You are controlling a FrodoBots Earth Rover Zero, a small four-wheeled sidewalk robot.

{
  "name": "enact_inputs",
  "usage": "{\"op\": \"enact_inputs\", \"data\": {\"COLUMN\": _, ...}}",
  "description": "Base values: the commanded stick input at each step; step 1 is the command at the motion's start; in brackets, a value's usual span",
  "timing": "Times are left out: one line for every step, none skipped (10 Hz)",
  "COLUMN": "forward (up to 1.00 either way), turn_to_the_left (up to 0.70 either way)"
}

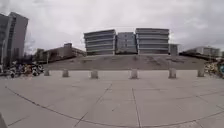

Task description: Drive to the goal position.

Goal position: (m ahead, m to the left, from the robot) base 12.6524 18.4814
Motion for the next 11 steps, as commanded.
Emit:
{"op": "enact_inputs", "data": {"forward": 0.70, "turn_to_the_left": 0.00}}
{"op": "enact_inputs", "data": {"forward": 0.70, "turn_to_the_left": 0.00}}
{"op": "enact_inputs", "data": {"forward": 0.70, "turn_to_the_left": 0.00}}
{"op": "enact_inputs", "data": {"forward": 0.70, "turn_to_the_left": 0.00}}
{"op": "enact_inputs", "data": {"forward": 0.70, "turn_to_the_left": 0.00}}
{"op": "enact_inputs", "data": {"forward": 0.70, "turn_to_the_left": 0.00}}
{"op": "enact_inputs", "data": {"forward": 0.70, "turn_to_the_left": 0.00}}
{"op": "enact_inputs", "data": {"forward": 0.70, "turn_to_the_left": 0.00}}
{"op": "enact_inputs", "data": {"forward": 0.70, "turn_to_the_left": 0.00}}
{"op": "enact_inputs", "data": {"forward": 0.70, "turn_to_the_left": 0.00}}
{"op": "enact_inputs", "data": {"forward": 0.70, "turn_to_the_left": 0.00}}
